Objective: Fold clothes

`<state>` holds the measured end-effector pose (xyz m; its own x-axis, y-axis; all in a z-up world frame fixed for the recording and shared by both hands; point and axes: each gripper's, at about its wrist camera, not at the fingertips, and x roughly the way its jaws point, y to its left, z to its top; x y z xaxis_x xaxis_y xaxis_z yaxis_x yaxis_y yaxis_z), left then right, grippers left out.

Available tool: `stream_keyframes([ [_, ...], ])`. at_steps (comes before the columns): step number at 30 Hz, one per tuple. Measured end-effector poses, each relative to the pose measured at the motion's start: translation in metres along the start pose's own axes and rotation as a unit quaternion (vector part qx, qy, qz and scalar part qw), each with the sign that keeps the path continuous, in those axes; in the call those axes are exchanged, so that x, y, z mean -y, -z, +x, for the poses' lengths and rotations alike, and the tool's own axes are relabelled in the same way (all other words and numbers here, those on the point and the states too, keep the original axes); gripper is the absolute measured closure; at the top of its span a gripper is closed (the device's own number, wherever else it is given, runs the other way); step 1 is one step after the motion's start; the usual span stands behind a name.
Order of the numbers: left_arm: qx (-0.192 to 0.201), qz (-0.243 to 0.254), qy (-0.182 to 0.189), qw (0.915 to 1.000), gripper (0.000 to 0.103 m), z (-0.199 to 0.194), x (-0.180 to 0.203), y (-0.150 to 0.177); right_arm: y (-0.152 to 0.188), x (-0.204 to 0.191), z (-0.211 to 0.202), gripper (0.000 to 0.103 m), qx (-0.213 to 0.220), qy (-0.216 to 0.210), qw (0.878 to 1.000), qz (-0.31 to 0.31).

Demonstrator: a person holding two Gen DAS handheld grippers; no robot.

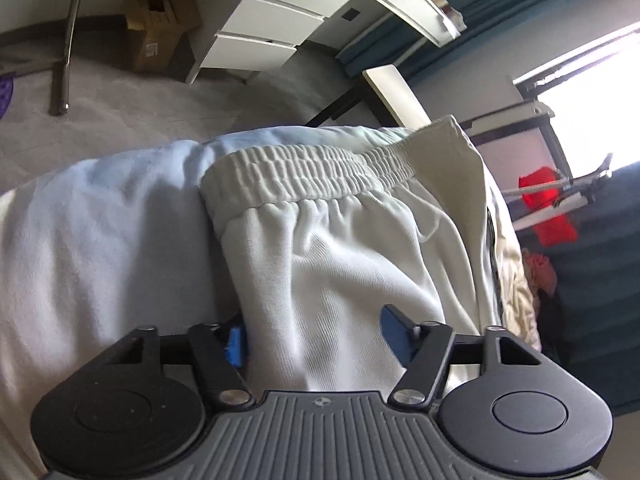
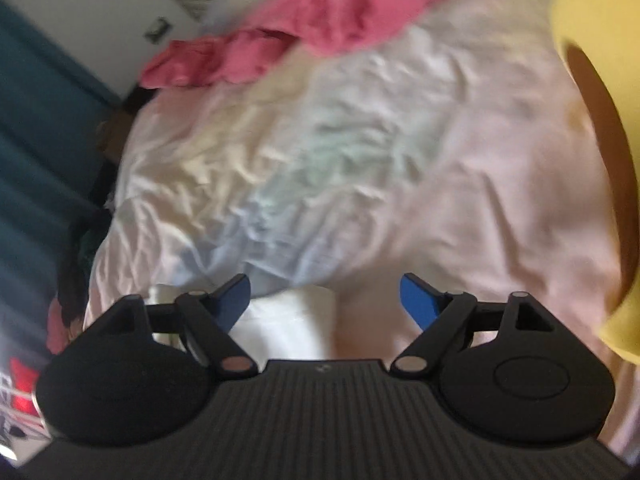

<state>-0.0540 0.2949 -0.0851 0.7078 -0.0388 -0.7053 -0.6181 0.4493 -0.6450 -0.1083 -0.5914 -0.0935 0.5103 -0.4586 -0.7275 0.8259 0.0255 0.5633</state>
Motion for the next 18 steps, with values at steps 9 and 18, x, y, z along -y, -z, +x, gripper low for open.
stream_keyframes([
  [9, -0.011, 0.002, 0.008, 0.9999, 0.05, 0.013, -0.005, -0.006, 0.015, -0.003, 0.024, 0.046, -0.072, -0.036, 0.996, 0.025],
  [18, -0.006, 0.004, 0.001, 1.0, 0.062, 0.022, -0.003, -0.006, 0.014, -0.004, 0.06, 0.075, -0.083, -0.006, 0.996, 0.04],
])
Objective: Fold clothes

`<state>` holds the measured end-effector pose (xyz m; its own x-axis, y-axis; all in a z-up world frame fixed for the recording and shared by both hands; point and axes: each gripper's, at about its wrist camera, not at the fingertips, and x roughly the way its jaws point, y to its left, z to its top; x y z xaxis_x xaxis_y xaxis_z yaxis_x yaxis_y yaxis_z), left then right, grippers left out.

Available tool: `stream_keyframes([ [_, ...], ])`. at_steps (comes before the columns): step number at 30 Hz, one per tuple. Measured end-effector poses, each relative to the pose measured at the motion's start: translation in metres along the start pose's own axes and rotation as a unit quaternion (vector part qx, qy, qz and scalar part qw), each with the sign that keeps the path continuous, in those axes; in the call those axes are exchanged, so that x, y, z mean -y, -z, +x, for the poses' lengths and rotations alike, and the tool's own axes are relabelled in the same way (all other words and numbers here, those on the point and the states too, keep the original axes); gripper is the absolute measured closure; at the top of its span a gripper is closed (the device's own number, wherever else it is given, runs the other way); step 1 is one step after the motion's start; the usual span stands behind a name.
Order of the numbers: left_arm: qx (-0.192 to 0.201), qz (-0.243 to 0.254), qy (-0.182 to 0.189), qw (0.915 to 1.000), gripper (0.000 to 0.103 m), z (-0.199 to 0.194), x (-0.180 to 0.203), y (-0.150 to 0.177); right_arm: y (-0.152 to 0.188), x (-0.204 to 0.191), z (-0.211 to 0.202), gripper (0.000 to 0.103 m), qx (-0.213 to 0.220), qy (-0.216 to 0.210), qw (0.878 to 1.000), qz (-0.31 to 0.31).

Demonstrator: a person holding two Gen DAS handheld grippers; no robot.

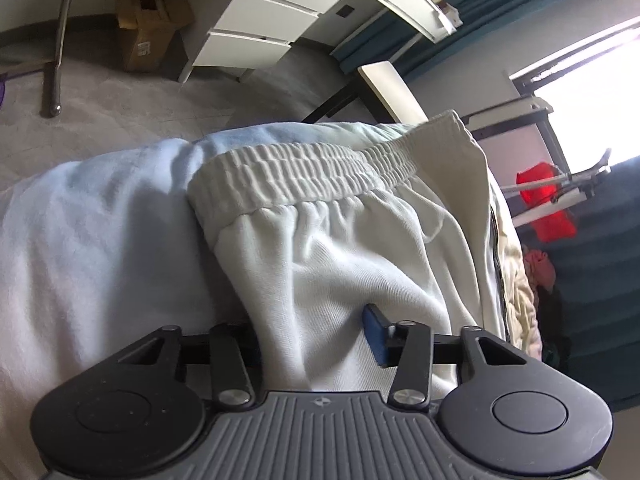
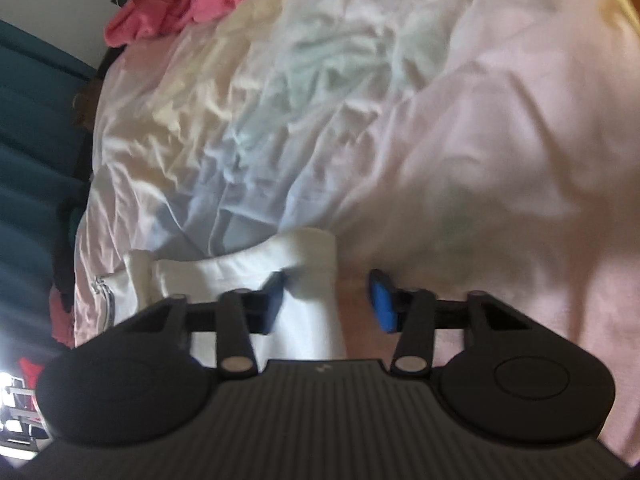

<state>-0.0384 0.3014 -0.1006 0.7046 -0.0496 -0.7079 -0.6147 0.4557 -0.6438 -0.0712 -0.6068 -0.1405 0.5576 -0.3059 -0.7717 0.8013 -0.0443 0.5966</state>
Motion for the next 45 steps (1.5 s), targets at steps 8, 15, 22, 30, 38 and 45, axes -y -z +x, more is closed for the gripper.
stream_keyframes([
  [8, 0.005, -0.021, 0.029, 0.9993, 0.091, -0.015, -0.01, -0.003, -0.005, -0.007, -0.038, 0.097, 0.048, -0.092, 0.995, 0.011],
  [15, 0.03, 0.019, 0.082, 0.996, 0.094, -0.05, 0.042, -0.032, -0.014, -0.041, -0.066, 0.097, 0.08, -0.128, 0.988, -0.037],
  [22, 0.067, 0.057, 0.086, 0.9924, 0.094, -0.026, 0.145, -0.065, -0.004, -0.138, -0.042, 0.097, 0.113, -0.166, 0.974, -0.103],
  [30, 0.098, 0.032, 0.04, 0.9939, 0.093, 0.104, 0.245, -0.094, 0.042, -0.29, 0.058, 0.097, 0.167, -0.15, 0.946, -0.235],
  [38, 0.112, 0.081, -0.055, 0.9889, 0.091, 0.245, 0.3, -0.105, 0.087, -0.366, 0.204, 0.097, 0.146, -0.091, 0.941, -0.293],
  [45, 0.085, 0.111, -0.055, 0.9886, 0.084, 0.26, 0.298, -0.107, 0.088, -0.362, 0.239, 0.093, 0.115, -0.088, 0.937, -0.317],
])
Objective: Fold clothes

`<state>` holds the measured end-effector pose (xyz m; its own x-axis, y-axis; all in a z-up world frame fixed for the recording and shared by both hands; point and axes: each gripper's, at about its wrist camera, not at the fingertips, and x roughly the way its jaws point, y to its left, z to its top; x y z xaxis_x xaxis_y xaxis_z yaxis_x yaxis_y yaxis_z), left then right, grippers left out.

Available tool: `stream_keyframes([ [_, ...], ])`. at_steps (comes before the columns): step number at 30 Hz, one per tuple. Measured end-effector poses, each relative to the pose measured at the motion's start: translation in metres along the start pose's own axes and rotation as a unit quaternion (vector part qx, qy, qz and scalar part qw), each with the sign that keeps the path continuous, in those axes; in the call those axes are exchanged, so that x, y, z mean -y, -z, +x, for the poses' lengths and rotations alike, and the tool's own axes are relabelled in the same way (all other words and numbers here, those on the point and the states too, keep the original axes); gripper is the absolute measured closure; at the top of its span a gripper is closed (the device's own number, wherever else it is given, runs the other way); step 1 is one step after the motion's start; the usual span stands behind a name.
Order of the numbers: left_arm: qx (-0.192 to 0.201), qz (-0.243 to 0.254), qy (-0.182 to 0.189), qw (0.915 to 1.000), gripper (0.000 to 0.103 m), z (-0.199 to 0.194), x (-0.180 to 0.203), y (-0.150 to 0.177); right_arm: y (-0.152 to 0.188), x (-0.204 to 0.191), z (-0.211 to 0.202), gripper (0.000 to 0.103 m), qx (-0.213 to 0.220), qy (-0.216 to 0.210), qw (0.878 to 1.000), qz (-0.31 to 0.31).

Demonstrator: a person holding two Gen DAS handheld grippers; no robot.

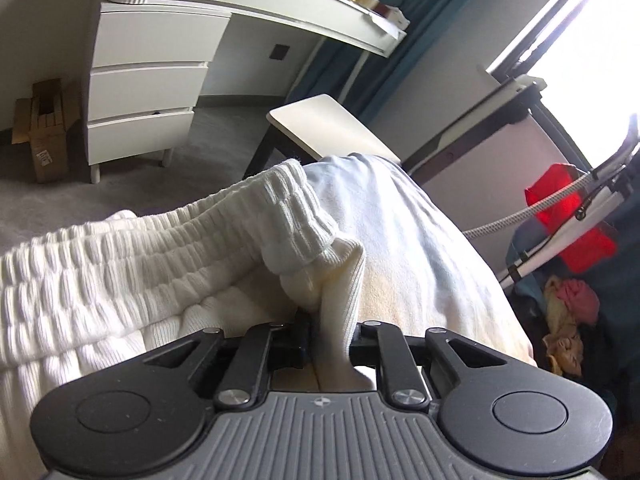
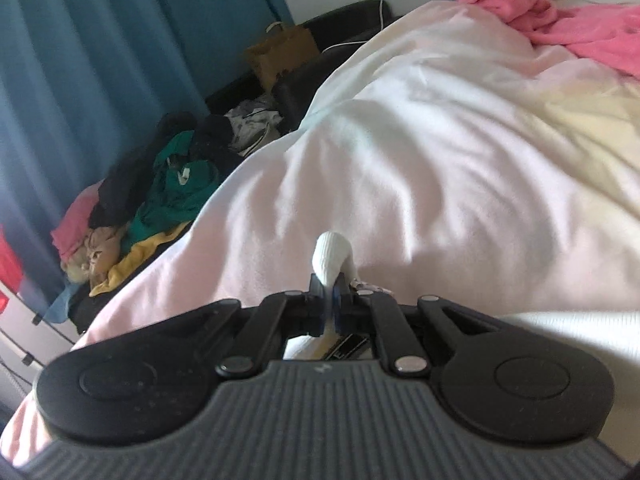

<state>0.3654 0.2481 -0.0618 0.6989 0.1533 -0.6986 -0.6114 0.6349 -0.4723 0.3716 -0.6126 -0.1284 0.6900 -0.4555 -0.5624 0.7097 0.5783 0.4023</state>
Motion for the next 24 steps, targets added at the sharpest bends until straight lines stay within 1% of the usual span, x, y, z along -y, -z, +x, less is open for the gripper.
stream_keyframes([
  [1, -0.004, 0.003, 0.007, 1.0, 0.084, -0.005, -0.003, -0.001, 0.0, -0.001, -0.002, 0.089, -0.006, -0.006, 1.0, 0.0],
  [2, -0.007, 0.005, 0.016, 0.9998, 0.079, -0.011, -0.008, -0.002, -0.002, 0.0, -0.004, 0.088, -0.014, -0.015, 1.0, 0.005],
  [3, -0.009, 0.006, 0.029, 0.9995, 0.071, -0.018, -0.011, -0.003, -0.006, 0.004, -0.008, 0.086, -0.024, -0.024, 0.999, 0.015],
  [4, -0.011, 0.007, 0.042, 0.999, 0.068, -0.025, -0.017, -0.004, -0.008, 0.007, -0.014, 0.08, -0.031, -0.036, 0.999, 0.025],
  [5, -0.01, 0.013, 0.051, 0.9986, 0.059, -0.034, -0.025, -0.003, -0.009, 0.013, -0.022, 0.066, -0.037, -0.053, 0.997, 0.034],
  [6, -0.007, 0.02, 0.058, 0.9981, 0.044, -0.044, -0.03, 0.001, -0.01, 0.019, -0.031, 0.056, -0.044, -0.072, 0.996, 0.042],
  [7, -0.003, 0.033, 0.066, 0.9973, 0.039, -0.054, -0.036, 0.006, -0.01, 0.025, -0.041, 0.036, -0.049, -0.087, 0.994, 0.043],
  [8, 0.001, 0.053, 0.072, 0.996, 0.037, -0.065, -0.042, 0.012, -0.01, 0.031, -0.053, 0.028, -0.049, -0.095, 0.994, 0.038],
  [9, 0.006, 0.062, 0.081, 0.9948, 0.036, -0.076, -0.05, 0.02, -0.008, 0.038, -0.067, 0.028, -0.043, -0.105, 0.993, 0.031],
  [10, 0.01, 0.057, 0.092, 0.9941, 0.034, -0.088, -0.061, 0.029, -0.006, 0.048, -0.081, 0.028, -0.036, -0.116, 0.992, 0.025],
  [11, 0.01, 0.046, 0.103, 0.9936, 0.025, -0.099, -0.071, 0.039, -0.003, 0.058, -0.095, 0.028, -0.032, -0.125, 0.991, 0.022],
  [12, 0.01, 0.034, 0.114, 0.9929, 0.023, -0.11, -0.081, 0.049, 0.0, 0.069, -0.109, 0.028, -0.03, -0.13, 0.991, 0.02],
  [14, 0.011, 0.012, 0.13, 0.9913, 0.023, -0.13, -0.101, 0.069, 0.007, 0.092, -0.135, 0.027, -0.027, -0.133, 0.99, 0.03],
  [16, 0.006, -0.009, 0.127, 0.9919, 0.023, -0.144, -0.122, 0.085, 0.015, 0.116, -0.158, 0.027, -0.027, -0.139, 0.988, 0.058],
  [19, -0.017, -0.046, 0.124, 0.991, 0.023, -0.157, -0.152, 0.102, 0.026, 0.145, -0.178, 0.024, -0.047, -0.158, 0.979, 0.121],
  [21, -0.042, -0.063, 0.127, 0.989, 0.022, -0.161, -0.163, 0.106, 0.039, 0.159, -0.185, 0.024, -0.07, -0.175, 0.97, 0.151],
  [23, -0.066, -0.069, 0.132, 0.9866, 0.02, -0.164, -0.169, 0.108, 0.052, 0.166, -0.186, 0.025, -0.087, -0.185, 0.966, 0.159],
  [24, -0.068, -0.063, 0.134, 0.9866, 0.019, -0.163, -0.168, 0.108, 0.058, 0.169, -0.185, 0.025, -0.093, -0.186, 0.965, 0.16],
])
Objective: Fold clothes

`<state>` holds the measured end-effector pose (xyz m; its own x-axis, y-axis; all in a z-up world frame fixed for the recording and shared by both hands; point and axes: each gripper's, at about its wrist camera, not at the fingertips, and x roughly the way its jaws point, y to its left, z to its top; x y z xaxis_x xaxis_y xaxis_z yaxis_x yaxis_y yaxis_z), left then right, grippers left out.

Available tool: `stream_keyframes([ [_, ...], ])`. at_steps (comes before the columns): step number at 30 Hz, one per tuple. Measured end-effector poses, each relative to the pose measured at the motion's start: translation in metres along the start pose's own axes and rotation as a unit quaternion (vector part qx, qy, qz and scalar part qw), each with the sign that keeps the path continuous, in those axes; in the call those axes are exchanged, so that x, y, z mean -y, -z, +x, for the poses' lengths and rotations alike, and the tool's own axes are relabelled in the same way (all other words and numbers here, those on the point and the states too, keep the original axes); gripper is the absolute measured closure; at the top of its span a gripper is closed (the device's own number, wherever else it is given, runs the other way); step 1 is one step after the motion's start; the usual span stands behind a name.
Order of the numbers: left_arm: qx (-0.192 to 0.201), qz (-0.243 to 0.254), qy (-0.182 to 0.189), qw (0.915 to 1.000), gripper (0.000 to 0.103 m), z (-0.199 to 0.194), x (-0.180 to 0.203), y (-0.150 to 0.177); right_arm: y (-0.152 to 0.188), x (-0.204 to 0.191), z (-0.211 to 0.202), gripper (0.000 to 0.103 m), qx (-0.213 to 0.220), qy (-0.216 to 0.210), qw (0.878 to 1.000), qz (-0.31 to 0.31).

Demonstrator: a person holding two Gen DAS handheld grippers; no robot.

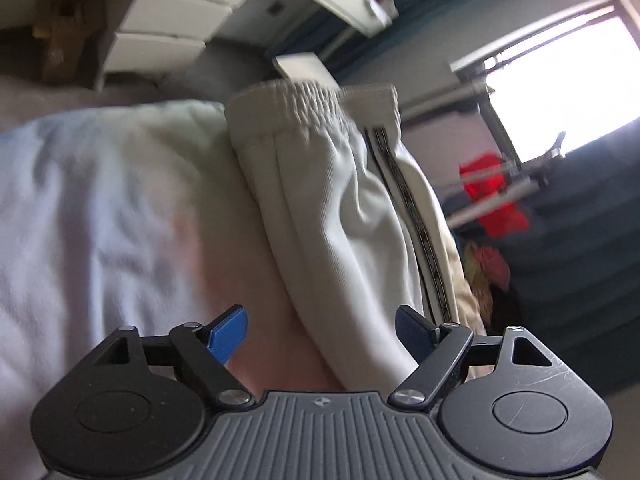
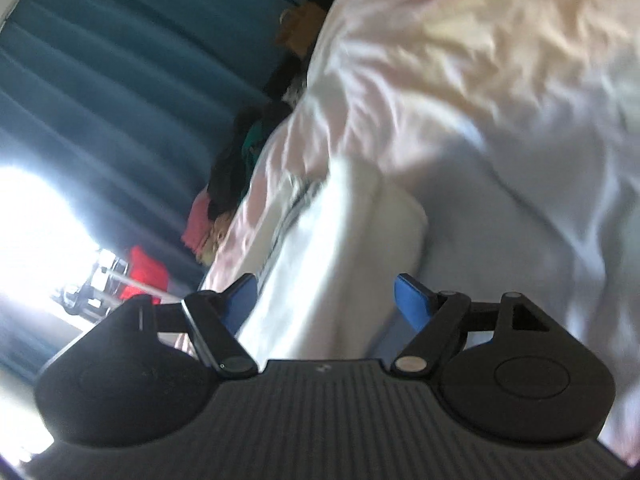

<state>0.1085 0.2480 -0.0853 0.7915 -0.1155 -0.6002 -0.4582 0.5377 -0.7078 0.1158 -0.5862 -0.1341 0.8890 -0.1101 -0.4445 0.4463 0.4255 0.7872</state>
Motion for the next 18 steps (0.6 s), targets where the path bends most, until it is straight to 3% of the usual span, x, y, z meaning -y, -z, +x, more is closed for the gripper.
stream_keyframes([
  [6, 0.028, 0.009, -0.001, 0.9996, 0.019, 0.019, -0.005, -0.002, 0.016, 0.02, 0.019, 0.026, -0.017, -0.012, 0.998, 0.063],
  [10, 0.06, -0.032, 0.005, 0.9977, 0.021, 0.048, -0.013, -0.017, 0.012, 0.017, 0.038, 0.026, 0.0, -0.027, 0.998, 0.051],
  [13, 0.098, -0.031, 0.01, 0.9946, 0.023, 0.063, -0.008, -0.029, 0.008, 0.013, 0.052, 0.028, 0.018, -0.024, 0.999, 0.034],
  [16, 0.114, -0.024, -0.005, 0.9931, 0.042, 0.073, -0.007, -0.038, 0.004, 0.011, 0.064, 0.041, 0.027, -0.009, 0.999, 0.032],
  [18, 0.119, -0.025, -0.018, 0.9924, 0.07, 0.077, -0.006, -0.045, 0.003, 0.008, 0.07, 0.049, 0.03, 0.006, 0.999, 0.034],
])
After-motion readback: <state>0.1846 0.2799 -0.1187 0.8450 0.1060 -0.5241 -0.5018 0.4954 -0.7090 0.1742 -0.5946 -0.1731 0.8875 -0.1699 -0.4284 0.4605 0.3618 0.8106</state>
